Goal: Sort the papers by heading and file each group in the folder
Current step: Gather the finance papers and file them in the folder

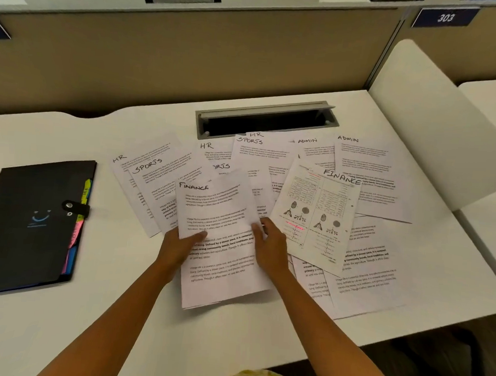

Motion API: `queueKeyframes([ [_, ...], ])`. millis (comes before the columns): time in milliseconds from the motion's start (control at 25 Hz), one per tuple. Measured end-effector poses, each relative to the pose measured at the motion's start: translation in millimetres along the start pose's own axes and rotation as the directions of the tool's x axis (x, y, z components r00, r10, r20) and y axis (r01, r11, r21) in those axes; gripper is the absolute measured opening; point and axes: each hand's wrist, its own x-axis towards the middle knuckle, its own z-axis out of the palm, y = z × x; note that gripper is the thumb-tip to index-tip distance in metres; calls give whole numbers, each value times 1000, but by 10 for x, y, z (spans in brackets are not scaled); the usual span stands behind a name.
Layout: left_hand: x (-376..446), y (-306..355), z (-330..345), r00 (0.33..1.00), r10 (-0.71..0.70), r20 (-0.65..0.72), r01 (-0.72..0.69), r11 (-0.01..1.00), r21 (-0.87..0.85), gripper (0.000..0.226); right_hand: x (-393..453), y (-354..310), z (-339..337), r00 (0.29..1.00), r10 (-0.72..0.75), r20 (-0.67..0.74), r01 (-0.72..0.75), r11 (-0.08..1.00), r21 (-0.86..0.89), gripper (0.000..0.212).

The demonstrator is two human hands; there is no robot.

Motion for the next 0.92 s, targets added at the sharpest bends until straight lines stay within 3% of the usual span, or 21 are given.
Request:
queueKeyframes([
  [80, 5, -46, -21, 1000, 3, -13, -2, 999, 48, 41, 91, 36, -135, 999, 36, -22, -36, 999, -5, 31],
  [120, 13, -61, -41, 1000, 5, -18, -4, 999, 53, 44, 174, 106, -248, 989, 77, -125, -85, 995, -60, 36],
  [160, 15, -68, -54, 1000, 15, -17, -14, 998, 55, 46, 262, 194, -400, 955, 129, -266, -176, 971, -160, 46],
  [240, 19, -69, -66, 999, 34, -25, -33, 998, 53, 47, 405, 370, -740, 833, 297, -467, -472, 820, -322, 78],
  [320, 26, -76, -74, 999, 39, -30, -37, 997, 62, 44, 500, 476, -1012, 739, 473, -479, -650, 688, -324, 108],
  [440, 51, -75, -87, 998, 45, -37, -42, 997, 72, 43, 584, 523, -1160, 709, 563, -424, -691, 675, -258, 126],
  [600, 89, -106, -101, 998, 45, -41, -41, 995, 87, 44, 602, 493, -1160, 733, 518, -442, -600, 798, -59, 106],
  [760, 91, -96, -111, 996, 53, -75, -47, 996, 80, 44, 566, 667, -1191, 785, 445, -431, -477, 878, 38, 37],
  [920, 77, -95, -125, 997, 40, -67, -34, 996, 77, 43, 406, 737, -1216, 839, 436, -326, -329, 883, 335, 25],
])
